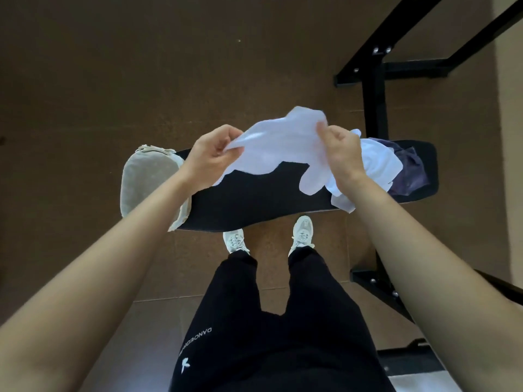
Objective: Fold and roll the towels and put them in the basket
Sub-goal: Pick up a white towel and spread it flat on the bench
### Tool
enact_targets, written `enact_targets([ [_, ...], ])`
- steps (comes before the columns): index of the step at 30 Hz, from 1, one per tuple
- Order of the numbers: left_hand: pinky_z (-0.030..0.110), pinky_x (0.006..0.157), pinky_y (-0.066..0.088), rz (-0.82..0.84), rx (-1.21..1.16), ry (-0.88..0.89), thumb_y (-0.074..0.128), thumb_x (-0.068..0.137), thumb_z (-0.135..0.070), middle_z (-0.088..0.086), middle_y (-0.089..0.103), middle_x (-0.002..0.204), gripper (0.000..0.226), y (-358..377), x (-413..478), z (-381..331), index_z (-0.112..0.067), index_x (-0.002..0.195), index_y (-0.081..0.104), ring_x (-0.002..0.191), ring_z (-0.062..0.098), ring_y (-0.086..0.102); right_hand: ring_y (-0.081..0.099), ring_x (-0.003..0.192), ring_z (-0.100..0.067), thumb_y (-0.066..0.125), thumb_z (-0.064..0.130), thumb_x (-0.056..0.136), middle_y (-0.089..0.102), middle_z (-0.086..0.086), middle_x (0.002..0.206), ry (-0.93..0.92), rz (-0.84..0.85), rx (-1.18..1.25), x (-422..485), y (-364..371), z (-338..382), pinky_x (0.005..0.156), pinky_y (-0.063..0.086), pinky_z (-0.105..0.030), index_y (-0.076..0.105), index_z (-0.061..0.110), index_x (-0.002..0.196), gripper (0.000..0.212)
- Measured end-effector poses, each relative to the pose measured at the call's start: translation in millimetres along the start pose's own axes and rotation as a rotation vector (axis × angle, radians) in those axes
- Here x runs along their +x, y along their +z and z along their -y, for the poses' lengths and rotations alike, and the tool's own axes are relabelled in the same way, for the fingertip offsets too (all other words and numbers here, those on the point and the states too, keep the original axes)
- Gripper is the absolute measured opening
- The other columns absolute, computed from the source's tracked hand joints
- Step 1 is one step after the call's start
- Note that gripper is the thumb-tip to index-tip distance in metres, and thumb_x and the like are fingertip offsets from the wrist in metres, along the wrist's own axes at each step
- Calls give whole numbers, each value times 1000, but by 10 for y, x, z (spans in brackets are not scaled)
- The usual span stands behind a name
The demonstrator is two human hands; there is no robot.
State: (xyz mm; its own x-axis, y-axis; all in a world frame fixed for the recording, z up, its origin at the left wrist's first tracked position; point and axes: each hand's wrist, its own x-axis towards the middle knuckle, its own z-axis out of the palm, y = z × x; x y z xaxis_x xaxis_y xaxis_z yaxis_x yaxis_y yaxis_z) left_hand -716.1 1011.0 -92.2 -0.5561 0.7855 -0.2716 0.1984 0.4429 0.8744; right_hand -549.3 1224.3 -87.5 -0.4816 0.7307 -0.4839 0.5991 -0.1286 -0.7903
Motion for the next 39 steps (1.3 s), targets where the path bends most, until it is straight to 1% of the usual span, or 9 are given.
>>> enact_targets([
  [1,15,68,39,6,2,25,59,100,-5,-19,58,77,23,19,2,-39,-26,104,67,69,0,49,54,73,-5,70,35,93,58,13,80,-11,-37,-133,-28,18,-94,73,51,-31,63,20,86,18],
  [3,10,68,38,47,30,61,56,100,0,-24,60,78,26,102,8,-100,-16,115,70,71,-3,51,57,115,-12,76,27,81,60,5,127,-122,-49,-356,-100,95,-231,102,49,-38,58,20,134,57],
  [6,9,68,37,132,86,24,58,99,-2,-30,60,68,29,254,0,-162,-16,119,73,66,-7,54,46,135,-16,79,25,77,43,1,151,-505,185,-433,-207,312,-231,105,48,-32,47,21,149,79],
  [12,13,62,34,161,54,23,70,90,-3,-22,51,59,16,228,-75,-152,-18,94,75,57,4,47,62,94,-14,80,17,84,62,1,112,-596,489,-403,-115,589,-132,81,54,-29,69,7,95,18],
  [21,31,63,33,262,87,-281,80,80,-15,-10,50,65,27,55,-202,286,-19,71,54,61,9,43,65,71,-27,67,17,94,61,-11,93,-443,216,-287,38,367,62,51,58,-42,64,-6,82,26],
  [27,34,70,40,229,252,-423,78,81,-25,3,61,79,22,-87,-209,573,-18,77,58,77,20,57,71,53,-26,65,23,97,55,-6,67,-243,-13,-176,356,-107,221,39,48,-26,52,7,68,36],
  [34,33,67,47,-156,560,-562,72,92,-32,-2,66,96,12,-485,393,658,-23,93,64,81,24,66,54,53,-26,54,31,93,57,-12,64,-10,-153,-325,1046,-428,325,53,49,-33,51,16,62,35],
  [37,28,70,43,-585,463,-383,63,94,-17,3,72,98,7,-549,764,510,-14,99,67,78,26,65,70,57,-23,54,20,99,73,-9,73,-24,-219,-234,1257,-406,428,53,58,-30,70,18,84,22],
  [39,29,74,38,-599,515,-283,60,95,-13,7,71,97,9,-491,922,469,-10,103,65,83,28,59,69,67,-27,54,18,97,70,-8,77,-122,-267,-257,1418,-348,325,61,57,-36,68,18,77,24],
])
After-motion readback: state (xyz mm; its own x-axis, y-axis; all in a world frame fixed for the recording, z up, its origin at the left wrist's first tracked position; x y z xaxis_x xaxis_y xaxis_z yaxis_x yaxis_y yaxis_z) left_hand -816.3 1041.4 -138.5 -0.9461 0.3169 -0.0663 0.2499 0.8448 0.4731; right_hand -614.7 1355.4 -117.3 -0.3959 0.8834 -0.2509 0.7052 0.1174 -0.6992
